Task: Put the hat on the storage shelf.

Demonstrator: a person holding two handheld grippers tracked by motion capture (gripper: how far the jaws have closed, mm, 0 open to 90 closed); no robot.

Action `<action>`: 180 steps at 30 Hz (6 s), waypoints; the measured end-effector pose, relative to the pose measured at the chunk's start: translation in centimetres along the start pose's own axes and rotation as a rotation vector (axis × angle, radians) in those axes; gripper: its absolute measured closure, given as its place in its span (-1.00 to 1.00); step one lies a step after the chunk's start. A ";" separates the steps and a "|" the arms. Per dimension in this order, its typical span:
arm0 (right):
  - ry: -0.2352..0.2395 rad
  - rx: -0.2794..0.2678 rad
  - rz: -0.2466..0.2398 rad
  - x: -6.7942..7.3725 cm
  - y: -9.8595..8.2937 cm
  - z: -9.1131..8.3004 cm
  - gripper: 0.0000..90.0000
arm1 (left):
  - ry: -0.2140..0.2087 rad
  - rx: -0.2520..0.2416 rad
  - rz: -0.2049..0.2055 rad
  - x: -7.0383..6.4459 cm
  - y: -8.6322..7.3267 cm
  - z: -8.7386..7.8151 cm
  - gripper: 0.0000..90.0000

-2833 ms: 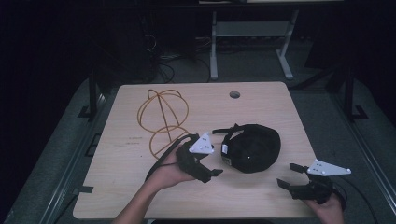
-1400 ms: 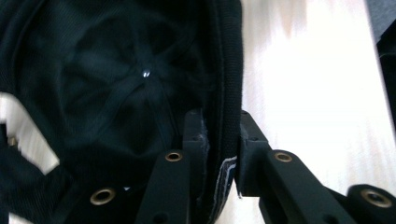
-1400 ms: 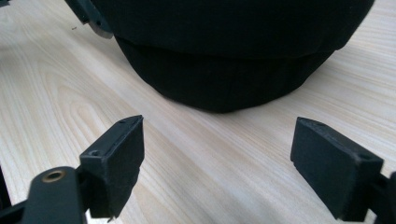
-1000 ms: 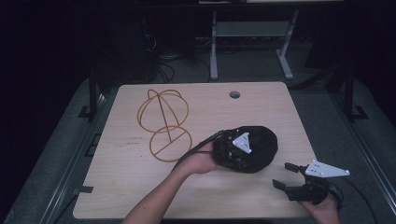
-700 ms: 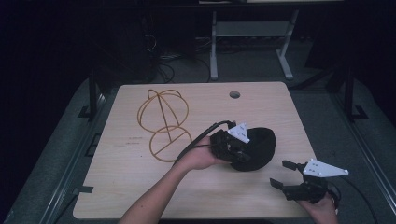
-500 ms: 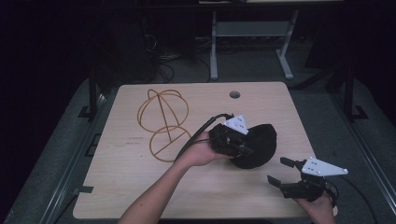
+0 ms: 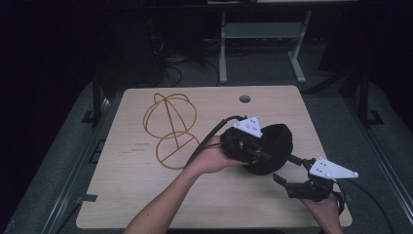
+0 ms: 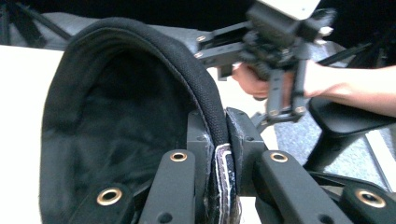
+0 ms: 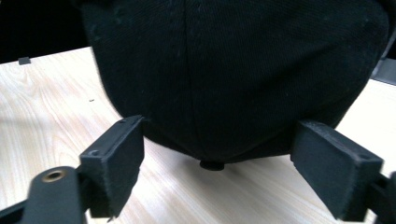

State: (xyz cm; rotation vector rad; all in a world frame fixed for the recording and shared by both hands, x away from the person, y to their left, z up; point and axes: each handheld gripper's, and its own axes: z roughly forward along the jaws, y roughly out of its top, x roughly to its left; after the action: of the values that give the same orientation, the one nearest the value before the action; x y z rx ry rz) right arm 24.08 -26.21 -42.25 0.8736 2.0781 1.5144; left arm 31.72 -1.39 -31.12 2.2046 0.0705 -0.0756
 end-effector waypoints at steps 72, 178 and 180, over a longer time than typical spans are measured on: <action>0.101 0.128 -0.175 -3.2 7.1 -3.5 0.89 | 0.302 0.079 -0.075 -3.4 -13.2 -4.5 -0.25; 0.367 0.223 -0.311 8.7 31.7 25.4 0.86 | 0.276 0.113 -0.035 -4.9 -18.4 -4.5 -0.37; 0.364 0.222 -0.297 8.8 31.5 25.8 0.80 | 0.275 0.117 -0.031 -5.0 -18.4 -4.5 -0.37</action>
State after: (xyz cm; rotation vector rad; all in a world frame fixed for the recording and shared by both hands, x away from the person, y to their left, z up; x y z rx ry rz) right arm 42.31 4.12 -20.34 0.3487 2.5399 1.3783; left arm 25.44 12.97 -42.80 2.3188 0.2591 0.2112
